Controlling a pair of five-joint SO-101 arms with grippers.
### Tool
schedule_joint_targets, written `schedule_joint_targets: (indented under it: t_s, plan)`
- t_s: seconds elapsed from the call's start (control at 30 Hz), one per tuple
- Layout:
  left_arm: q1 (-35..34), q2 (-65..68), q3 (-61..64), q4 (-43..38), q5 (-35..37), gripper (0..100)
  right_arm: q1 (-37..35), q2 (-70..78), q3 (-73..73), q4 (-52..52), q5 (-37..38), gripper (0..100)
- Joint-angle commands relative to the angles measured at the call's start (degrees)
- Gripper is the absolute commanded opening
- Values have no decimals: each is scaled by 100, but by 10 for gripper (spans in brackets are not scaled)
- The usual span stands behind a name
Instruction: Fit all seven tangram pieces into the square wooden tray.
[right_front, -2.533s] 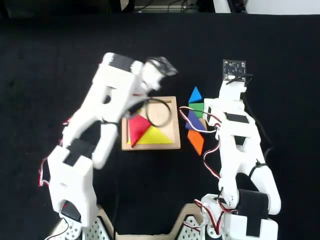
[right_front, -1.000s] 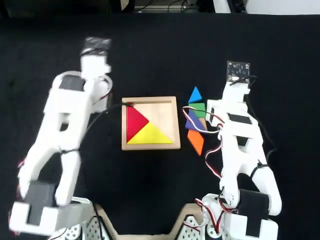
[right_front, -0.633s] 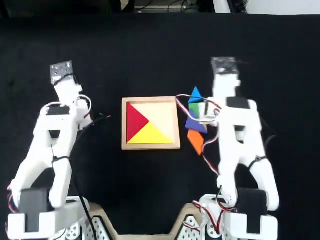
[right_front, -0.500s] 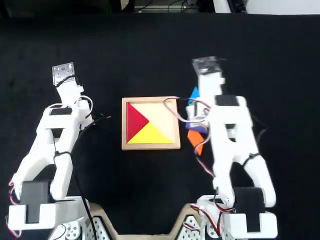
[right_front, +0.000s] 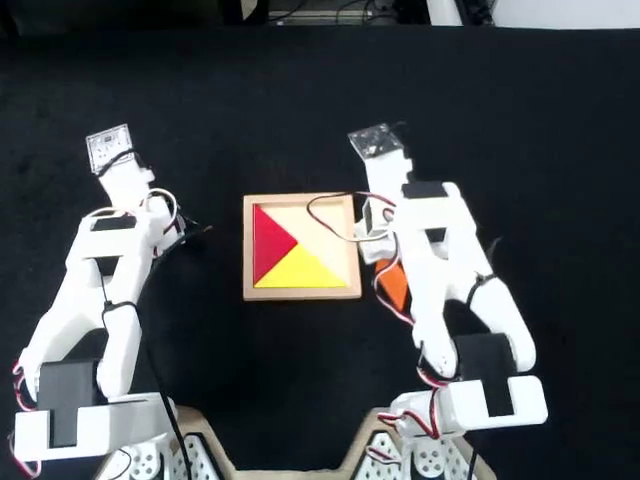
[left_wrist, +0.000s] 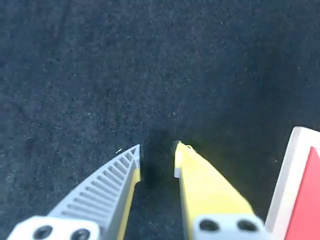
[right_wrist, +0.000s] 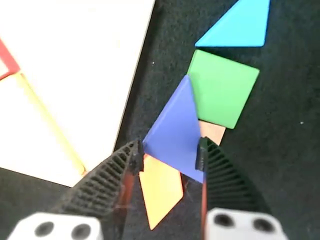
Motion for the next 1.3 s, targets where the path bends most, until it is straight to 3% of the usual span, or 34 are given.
schedule_joint_targets:
  t_s: [0.0,0.2,0.47,1.27]
  plan:
    - [-22,-18,-92,-79,97,130,44,-84,-295,-123,246,188]
    - [-22,-18,-92,-79,97,130,44,-66,-277,-281,334,188]
    - [-31,-9,-92,-79,97,134,62,-66,-180,-273,1371,218]
    - [-22,26,-92,-193,97,134,-26,646,-347,-237,1442,233]
